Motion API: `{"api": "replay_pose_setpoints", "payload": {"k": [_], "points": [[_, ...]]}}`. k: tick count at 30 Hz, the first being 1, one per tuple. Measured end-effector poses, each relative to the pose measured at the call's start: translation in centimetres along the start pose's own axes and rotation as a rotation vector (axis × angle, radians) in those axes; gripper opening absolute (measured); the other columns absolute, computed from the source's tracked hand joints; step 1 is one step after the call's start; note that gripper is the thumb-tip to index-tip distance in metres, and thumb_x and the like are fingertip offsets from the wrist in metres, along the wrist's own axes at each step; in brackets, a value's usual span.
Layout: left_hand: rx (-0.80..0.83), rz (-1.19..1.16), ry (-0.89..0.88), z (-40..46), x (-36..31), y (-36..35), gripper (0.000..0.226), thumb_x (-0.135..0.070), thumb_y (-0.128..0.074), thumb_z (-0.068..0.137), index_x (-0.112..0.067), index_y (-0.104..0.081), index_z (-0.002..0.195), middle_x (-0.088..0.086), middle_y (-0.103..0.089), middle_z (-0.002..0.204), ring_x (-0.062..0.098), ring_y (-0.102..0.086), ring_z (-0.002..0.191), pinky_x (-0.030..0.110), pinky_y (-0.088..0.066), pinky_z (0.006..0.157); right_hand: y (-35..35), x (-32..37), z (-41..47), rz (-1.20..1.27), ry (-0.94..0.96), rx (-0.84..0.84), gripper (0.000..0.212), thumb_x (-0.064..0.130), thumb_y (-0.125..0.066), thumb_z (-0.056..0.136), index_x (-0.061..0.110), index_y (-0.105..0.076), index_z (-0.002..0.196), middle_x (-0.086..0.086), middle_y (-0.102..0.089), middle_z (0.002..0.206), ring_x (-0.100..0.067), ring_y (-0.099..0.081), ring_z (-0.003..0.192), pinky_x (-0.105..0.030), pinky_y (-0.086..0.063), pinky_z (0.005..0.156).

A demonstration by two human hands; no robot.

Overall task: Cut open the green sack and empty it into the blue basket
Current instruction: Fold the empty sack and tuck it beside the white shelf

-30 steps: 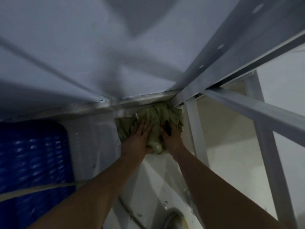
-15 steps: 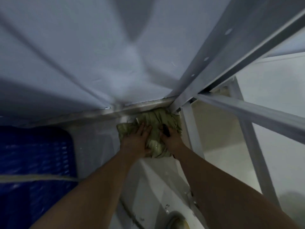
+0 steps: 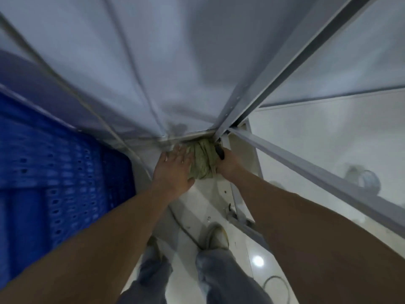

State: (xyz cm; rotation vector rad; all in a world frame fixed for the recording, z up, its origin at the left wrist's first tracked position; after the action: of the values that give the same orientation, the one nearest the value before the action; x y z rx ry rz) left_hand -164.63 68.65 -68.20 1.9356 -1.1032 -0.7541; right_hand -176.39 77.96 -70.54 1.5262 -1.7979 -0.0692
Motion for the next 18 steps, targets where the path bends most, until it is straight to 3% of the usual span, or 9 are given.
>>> {"api": "replay_pose_setpoints", "payload": {"k": [2,3,4,6,8,14,18], "points": [[-0.034,-0.022,0.003,-2.8,-0.2,5.4,0.075,-0.050,-0.033,0.093,-0.017,0.002,0.150,0.005,0.003,0.161,0.025,0.004,0.148,0.045,-0.003,0.120,2.6,4.0,-4.6,-0.108,0.075,-0.017,0.024,0.033,-0.041,0.096,0.027,-0.059,0.081,-0.005,-0.060,0.089,-0.025,-0.056,0.091,-0.031,-0.041,0.076],[-0.049,-0.045,0.012,-4.3,-0.2,8.3,0.074,-0.049,-0.033,0.093,-0.018,0.003,0.150,0.005,0.004,0.161,0.024,0.006,0.148,0.044,-0.002,0.120,3.8,6.2,-7.1,-0.168,0.122,-0.020,0.022,0.026,-0.042,0.096,0.027,-0.061,0.085,-0.006,-0.062,0.091,-0.026,-0.056,0.094,-0.032,-0.042,0.079],[-0.063,-0.065,0.020,-6.0,-0.1,11.3,0.074,-0.048,-0.033,0.093,-0.018,0.003,0.150,0.004,0.005,0.161,0.023,0.007,0.148,0.043,-0.002,0.120,5.1,8.4,-9.7,-0.215,0.170,-0.024,0.023,0.021,-0.041,0.096,0.023,-0.064,0.101,-0.010,-0.064,0.103,-0.028,-0.057,0.102,-0.033,-0.043,0.085],[-0.100,-0.062,0.011,-9.8,-0.1,17.3,0.074,-0.049,-0.033,0.094,-0.019,0.004,0.150,0.004,0.006,0.161,0.022,0.007,0.148,0.043,-0.001,0.121,8.0,12.5,-15.3,-0.282,0.225,-0.066,0.038,0.018,-0.040,0.096,0.016,-0.050,0.133,-0.017,-0.058,0.130,-0.033,-0.055,0.117,-0.037,-0.044,0.095],[-0.143,-0.012,-0.014,-13.9,-0.1,23.2,0.076,-0.051,-0.033,0.093,-0.018,0.006,0.149,0.004,0.006,0.161,0.022,0.007,0.148,0.042,-0.001,0.120,10.8,16.2,-20.7,-0.282,0.237,-0.112,0.044,0.016,-0.040,0.096,0.015,-0.039,0.140,-0.020,-0.055,0.132,-0.036,-0.054,0.118,-0.039,-0.046,0.095],[-0.271,0.039,-0.001,-26.5,0.5,39.5,0.077,-0.051,-0.031,0.093,-0.017,0.009,0.149,0.003,0.009,0.160,0.022,0.008,0.148,0.042,-0.002,0.121,18.7,25.2,-36.2,-0.159,0.257,-0.328,0.041,0.025,-0.040,0.098,0.003,-0.033,0.132,-0.022,-0.061,0.109,-0.035,-0.062,0.092,-0.038,-0.048,0.073],[-0.392,0.048,0.017,-34.5,0.7,47.6,0.078,-0.051,-0.033,0.092,-0.019,0.009,0.150,0.001,0.006,0.161,0.021,0.006,0.148,0.041,-0.003,0.120,21.4,28.8,-43.3,-0.026,0.284,-0.285,0.058,0.012,-0.043,0.091,0.001,-0.015,0.140,0.001,-0.049,0.138,-0.022,-0.052,0.071,-0.028,-0.036,0.058]]}}
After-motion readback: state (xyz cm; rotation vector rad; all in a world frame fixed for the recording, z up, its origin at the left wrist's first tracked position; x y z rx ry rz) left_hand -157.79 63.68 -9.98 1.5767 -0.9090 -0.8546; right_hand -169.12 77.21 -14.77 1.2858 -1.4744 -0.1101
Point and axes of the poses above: each hand's wrist, its own z-axis towards the middle knuckle, its own y-axis out of the back of the hand, x = y × z, the point moved 8 cm from there along z, towards the middle knuckle
